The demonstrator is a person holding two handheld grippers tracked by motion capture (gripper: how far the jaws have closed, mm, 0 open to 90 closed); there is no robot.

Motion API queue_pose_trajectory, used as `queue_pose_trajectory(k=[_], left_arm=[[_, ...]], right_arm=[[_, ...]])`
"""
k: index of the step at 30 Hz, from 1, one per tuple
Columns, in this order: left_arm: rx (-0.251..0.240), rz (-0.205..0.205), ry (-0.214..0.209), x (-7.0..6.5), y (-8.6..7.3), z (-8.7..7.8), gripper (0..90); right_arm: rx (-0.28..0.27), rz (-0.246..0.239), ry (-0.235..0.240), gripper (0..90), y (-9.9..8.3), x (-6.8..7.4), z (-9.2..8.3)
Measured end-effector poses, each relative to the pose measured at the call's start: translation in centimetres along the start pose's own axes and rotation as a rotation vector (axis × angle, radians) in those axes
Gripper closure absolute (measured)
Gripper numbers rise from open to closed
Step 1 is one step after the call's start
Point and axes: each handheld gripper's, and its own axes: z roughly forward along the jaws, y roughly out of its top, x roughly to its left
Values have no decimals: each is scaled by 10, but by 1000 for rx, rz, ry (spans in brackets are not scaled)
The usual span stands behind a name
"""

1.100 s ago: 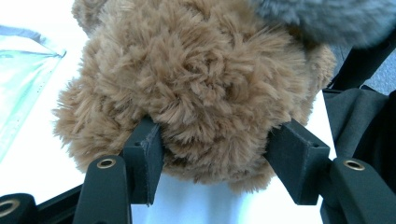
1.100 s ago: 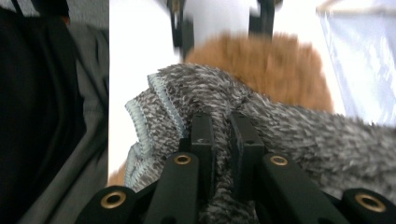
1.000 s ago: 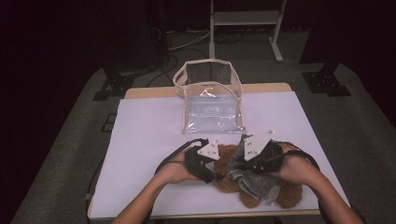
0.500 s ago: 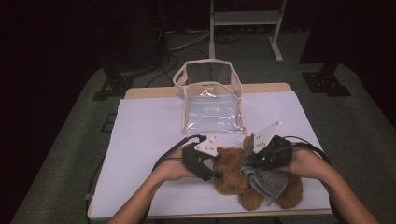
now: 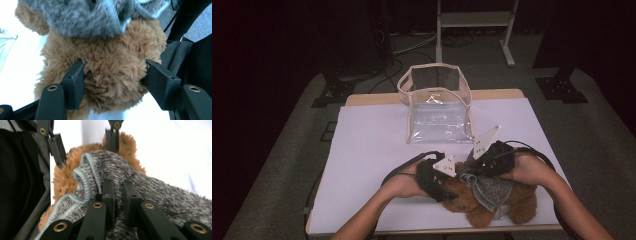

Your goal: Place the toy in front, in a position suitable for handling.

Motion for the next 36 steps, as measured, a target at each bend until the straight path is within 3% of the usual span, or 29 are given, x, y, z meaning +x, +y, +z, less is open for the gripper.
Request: queue_pose_trajectory(k=[2,7,9,16,20,23,28,33,36], left_arm=[[-2,0,-2,0,-1,0,357],[-1,-9,5,-2,-1,-1,356],[-7,-17,4,-1,1,-3,354],[-66,-100,12,15,10,-12,269],[-29,-87,-20,13,13,-4,321],[-7,-63,-21,6,14,0,325],[7,-28,-17,-2,18,3,335],[28,-1,-4,-5,20,4,339],[18,-7,-6,-4,17,3,339]], right_arm=[[22,8,0,810,-8,-1,-8],[21,84,-44,810,-35,-9,-42],[17,116,-46,810,-44,-12,-47],[-26,149,0,815,-62,-2,-32],[-52,154,18,816,-73,10,-32],[-31,132,14,815,-69,14,-33],[-13,69,13,814,-44,12,-34],[13,14,18,812,-16,7,-10],[15,14,21,812,-18,5,-11]])
